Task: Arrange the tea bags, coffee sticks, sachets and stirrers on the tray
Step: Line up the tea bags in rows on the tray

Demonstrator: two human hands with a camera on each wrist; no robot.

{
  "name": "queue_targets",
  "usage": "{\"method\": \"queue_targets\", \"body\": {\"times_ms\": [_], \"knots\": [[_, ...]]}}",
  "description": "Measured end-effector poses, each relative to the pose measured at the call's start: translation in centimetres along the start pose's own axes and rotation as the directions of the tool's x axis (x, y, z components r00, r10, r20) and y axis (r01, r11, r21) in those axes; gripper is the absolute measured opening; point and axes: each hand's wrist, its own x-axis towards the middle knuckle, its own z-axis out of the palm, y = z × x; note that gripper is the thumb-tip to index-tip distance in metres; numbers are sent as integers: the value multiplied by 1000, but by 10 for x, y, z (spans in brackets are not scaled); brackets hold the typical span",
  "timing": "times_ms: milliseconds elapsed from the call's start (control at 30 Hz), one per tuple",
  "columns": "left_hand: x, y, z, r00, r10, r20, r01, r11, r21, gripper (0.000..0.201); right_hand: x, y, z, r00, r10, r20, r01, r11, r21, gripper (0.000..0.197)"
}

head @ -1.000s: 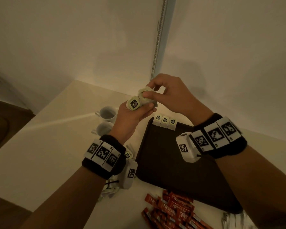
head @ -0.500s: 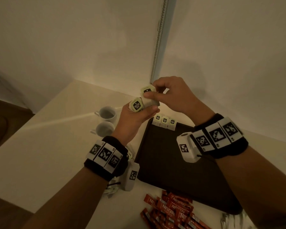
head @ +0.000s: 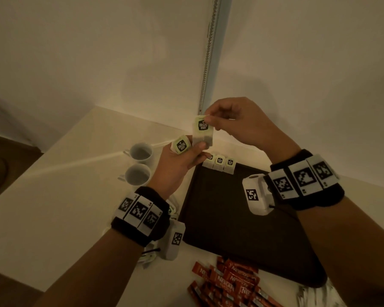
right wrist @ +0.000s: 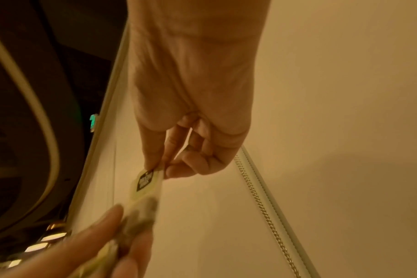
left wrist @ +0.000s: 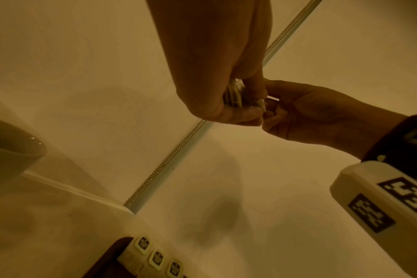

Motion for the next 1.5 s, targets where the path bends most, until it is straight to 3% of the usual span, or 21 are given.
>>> {"method": "queue_targets", "body": {"times_ms": [133, 233, 400, 467, 567, 700, 967, 1133, 1200, 1267, 1333, 1400, 1500], "knots": [[6, -1, -20, 991, -72, -111, 82, 993, 84, 20, 0, 33, 0, 995, 103, -7, -102, 993, 57, 6], [11, -1, -32, 985, -112, -131, 124, 989, 83, 32, -3, 78, 17, 969, 244, 45, -242, 970, -34, 6], [21, 0, -41, 978, -204, -47, 202, 978, -51, 53, -10, 149, 67, 849, 505, 155, -485, 862, -149, 17], [24, -1, -43, 975, -217, -44, 212, 974, -83, 56, -9, 169, 83, 844, 516, 148, -489, 853, -183, 17], [28, -4, -49, 975, -212, -65, 206, 975, -85, 59, -3, 190, 96, 863, 506, 8, -498, 851, -167, 14], [35, -8, -55, 968, -228, -101, 220, 972, -81, 68, 10, 207, 103, 850, 508, -140, -525, 838, -146, 9], [45, -14, -54, 968, -242, -62, 238, 969, -71, 78, 21, 220, 110, 814, 548, -193, -578, 795, -184, 9], [47, -16, -48, 963, -268, -35, 266, 963, -49, 82, 29, 211, 104, 835, 498, -235, -537, 831, -147, 12], [49, -17, -44, 958, -284, -40, 284, 959, -28, 81, 34, 182, 96, 882, 393, -260, -409, 913, -6, 14], [49, -18, -38, 954, -298, -39, 298, 954, -14, 79, 36, 136, 85, 953, 233, -194, -204, 967, 155, 11], [49, -19, -31, 950, -311, -39, 311, 950, 1, 78, 34, 96, 73, 996, 75, -42, -66, 981, 183, 11], [49, -18, -24, 946, -321, -35, 322, 947, 12, 78, 32, 73, 64, 998, -19, 56, 10, 989, 150, 13], [47, -16, -18, 946, -324, 11, 324, 946, 19, 80, 30, 62, 51, 994, -49, 101, 42, 997, 66, 12]]}}
